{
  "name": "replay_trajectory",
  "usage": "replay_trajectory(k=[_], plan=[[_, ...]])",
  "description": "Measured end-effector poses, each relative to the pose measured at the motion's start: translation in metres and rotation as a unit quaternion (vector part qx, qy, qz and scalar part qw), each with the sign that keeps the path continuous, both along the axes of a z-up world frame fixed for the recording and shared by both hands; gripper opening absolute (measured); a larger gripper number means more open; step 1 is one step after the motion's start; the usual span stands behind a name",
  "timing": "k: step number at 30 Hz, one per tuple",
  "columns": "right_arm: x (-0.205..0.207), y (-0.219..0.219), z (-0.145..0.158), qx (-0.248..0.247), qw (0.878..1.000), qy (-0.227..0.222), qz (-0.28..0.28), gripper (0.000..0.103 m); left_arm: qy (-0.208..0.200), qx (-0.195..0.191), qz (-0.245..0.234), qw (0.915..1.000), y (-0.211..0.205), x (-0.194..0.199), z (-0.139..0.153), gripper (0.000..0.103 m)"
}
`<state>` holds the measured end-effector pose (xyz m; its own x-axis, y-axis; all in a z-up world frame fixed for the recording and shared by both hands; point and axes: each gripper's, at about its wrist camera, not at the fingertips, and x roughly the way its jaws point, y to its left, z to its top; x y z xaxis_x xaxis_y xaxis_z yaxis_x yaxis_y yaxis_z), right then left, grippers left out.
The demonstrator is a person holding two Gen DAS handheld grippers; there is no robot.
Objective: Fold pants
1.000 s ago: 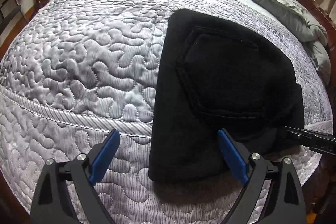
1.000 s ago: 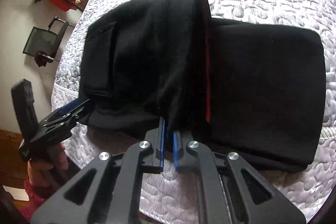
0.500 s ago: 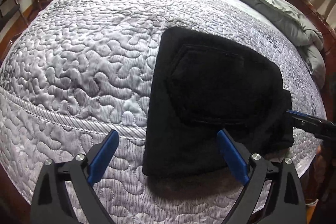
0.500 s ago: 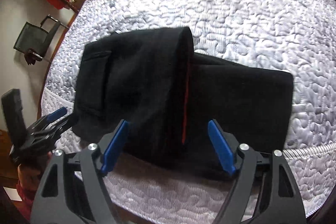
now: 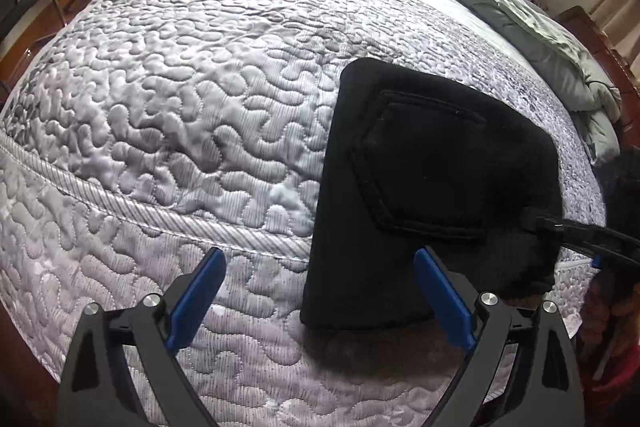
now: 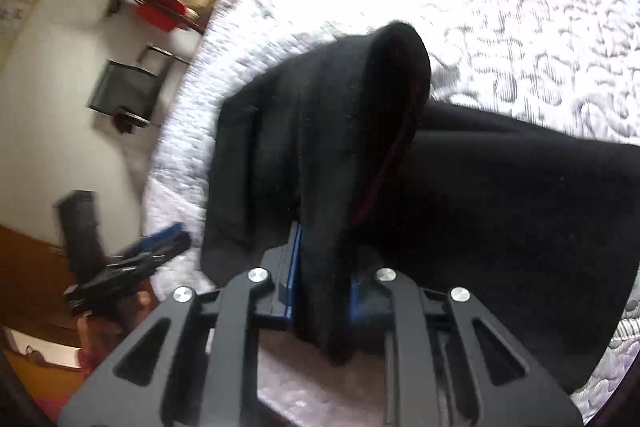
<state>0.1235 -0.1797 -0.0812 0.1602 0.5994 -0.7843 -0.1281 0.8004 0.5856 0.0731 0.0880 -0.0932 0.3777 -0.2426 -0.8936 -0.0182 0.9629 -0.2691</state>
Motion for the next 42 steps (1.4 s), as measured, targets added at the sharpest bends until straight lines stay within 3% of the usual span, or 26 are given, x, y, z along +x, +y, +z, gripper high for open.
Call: replay_trajectory(k=[8,13,17,21,27,30,32,37,40,42], plan=[[-0.022,-0.035,0.074,0.009,0.997,-0.078,-0.013,0.017,-0.017,-0.004,-0.028,0.9995,-0.028,0.008,0.017,0.095],[-0.032,-0.072,0.092,-0.012,0.995,-0.092,-0.034,0.017,-0.018,-0.002,-0.059,0.9981,-0.061,0.015,0.017,0.095],[-0.042,-0.105,0.085,-0.019,0.994,-0.084,-0.059,0.017,-0.012,0.003,-0.082,0.9965,-0.086,0.019,0.010,0.095],[-0.050,-0.133,0.060,-0.026,0.994,-0.058,-0.088,0.017,0.001,0.012,-0.089,0.9960,-0.101,0.026,-0.003,0.095],[-0.051,-0.146,-0.011,-0.069,0.992,0.009,-0.106,0.017,0.027,0.041,-0.096,0.9942,-0.114,0.036,-0.031,0.097],[-0.051,-0.153,-0.035,-0.048,0.991,0.024,-0.120,0.018,0.025,0.042,-0.093,0.9945,-0.114,0.038,-0.041,0.100],[-0.051,-0.152,-0.033,-0.048,0.993,0.022,-0.110,0.021,0.024,0.042,-0.095,0.9943,-0.115,0.039,-0.041,0.100],[-0.046,-0.146,0.010,-0.092,0.993,-0.020,-0.065,0.049,-0.002,0.040,-0.104,0.9938,-0.118,0.044,-0.013,0.099],[-0.025,-0.151,0.033,-0.100,0.991,-0.047,-0.072,0.057,-0.010,0.038,-0.114,0.9927,-0.126,0.058,-0.002,0.099],[-0.006,-0.153,0.032,-0.118,0.989,-0.043,-0.077,0.057,-0.007,0.048,-0.120,0.9916,-0.133,0.072,-0.003,0.099]])
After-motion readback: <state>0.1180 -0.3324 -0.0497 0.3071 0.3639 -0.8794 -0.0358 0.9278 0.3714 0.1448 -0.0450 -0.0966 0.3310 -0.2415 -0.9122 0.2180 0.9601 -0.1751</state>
